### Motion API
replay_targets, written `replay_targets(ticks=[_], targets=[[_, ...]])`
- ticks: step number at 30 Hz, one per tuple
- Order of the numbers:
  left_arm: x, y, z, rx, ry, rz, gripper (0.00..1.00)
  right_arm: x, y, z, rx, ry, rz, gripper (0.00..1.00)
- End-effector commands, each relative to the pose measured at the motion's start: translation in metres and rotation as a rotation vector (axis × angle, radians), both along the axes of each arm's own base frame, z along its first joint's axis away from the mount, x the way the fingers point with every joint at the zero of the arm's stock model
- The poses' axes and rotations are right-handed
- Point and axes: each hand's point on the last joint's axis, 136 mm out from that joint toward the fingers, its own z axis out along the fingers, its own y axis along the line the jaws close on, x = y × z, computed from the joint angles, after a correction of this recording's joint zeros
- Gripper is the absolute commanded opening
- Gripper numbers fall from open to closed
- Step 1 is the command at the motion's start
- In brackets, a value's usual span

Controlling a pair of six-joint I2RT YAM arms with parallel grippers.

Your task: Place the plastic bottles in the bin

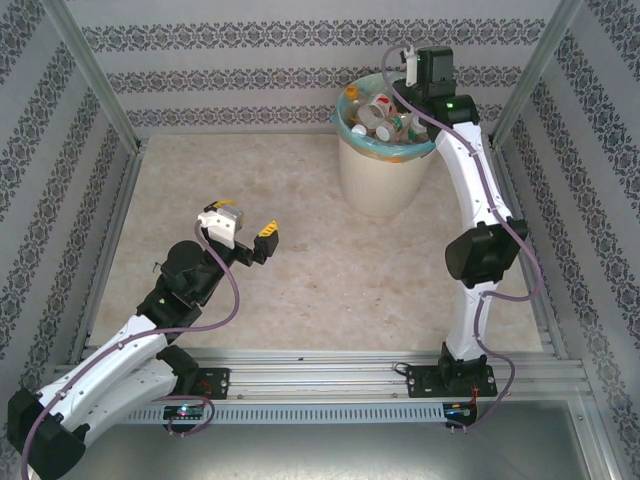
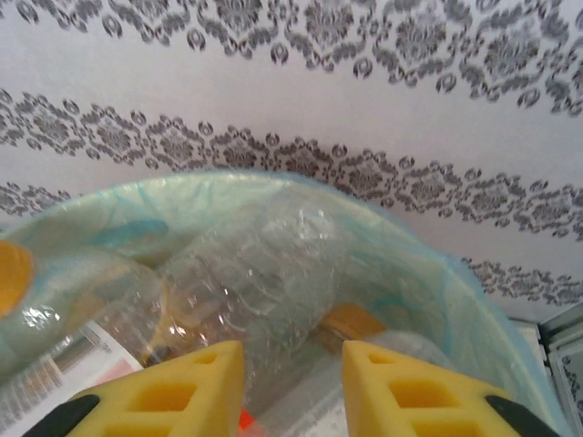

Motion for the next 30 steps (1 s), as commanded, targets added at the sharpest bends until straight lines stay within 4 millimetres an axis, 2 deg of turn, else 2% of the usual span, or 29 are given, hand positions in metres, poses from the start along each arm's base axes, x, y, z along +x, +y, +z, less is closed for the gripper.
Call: replay_targets(ticks=[1, 6, 8, 11, 15, 18, 21, 22, 23, 24, 26, 28, 30], targets=[[-0.001, 0.001, 0.02, -0.05, -0.05, 0.005, 1.0, -0.01, 0.002, 0.044, -0.006, -0.084, -0.007, 0.39], [0.003, 0.01, 0.024, -0.042, -0.052, 0.064, 1.0, -0.027, 0.005, 0.086, 0.005, -0.177, -0.01, 0.43], [0.008, 0.022, 0.026, -0.037, -0.045, 0.139, 1.0, -0.041, 0.009, 0.1, 0.019, -0.198, -0.001, 0.44], [0.018, 0.051, 0.026, 0.002, -0.026, 0.32, 1.0, -0.072, 0.009, 0.119, 0.053, -0.223, 0.004, 0.45], [0.032, 0.093, 0.018, 0.089, 0.015, 0.547, 1.0, -0.125, -0.014, 0.129, 0.099, -0.316, -0.043, 0.48], [0.041, 0.122, 0.004, 0.088, 0.068, 0.642, 1.0, -0.169, -0.039, 0.11, 0.128, -0.37, -0.098, 0.5], [0.048, 0.148, -0.022, 0.073, 0.114, 0.718, 1.0, -0.206, -0.056, 0.062, 0.116, -0.387, -0.121, 0.51], [0.049, 0.157, -0.035, 0.081, 0.128, 0.75, 1.0, -0.215, -0.061, 0.034, 0.105, -0.367, -0.133, 0.51], [0.049, 0.163, -0.044, 0.091, 0.135, 0.777, 1.0, -0.225, -0.065, 0.019, 0.1, -0.36, -0.141, 0.51], [0.049, 0.17, -0.056, 0.111, 0.144, 0.802, 1.0, -0.233, -0.067, -0.009, 0.086, -0.327, -0.145, 0.51], [0.045, 0.18, -0.075, 0.146, 0.144, 0.843, 1.0, -0.242, -0.067, -0.061, 0.072, -0.27, -0.135, 0.51], [0.042, 0.187, -0.095, 0.164, 0.136, 0.86, 1.0, -0.249, -0.057, -0.113, 0.049, -0.218, -0.06, 0.52], [0.043, 0.188, -0.112, 0.184, 0.144, 0.838, 1.0, -0.254, -0.053, -0.151, 0.027, -0.199, -0.031, 0.53]])
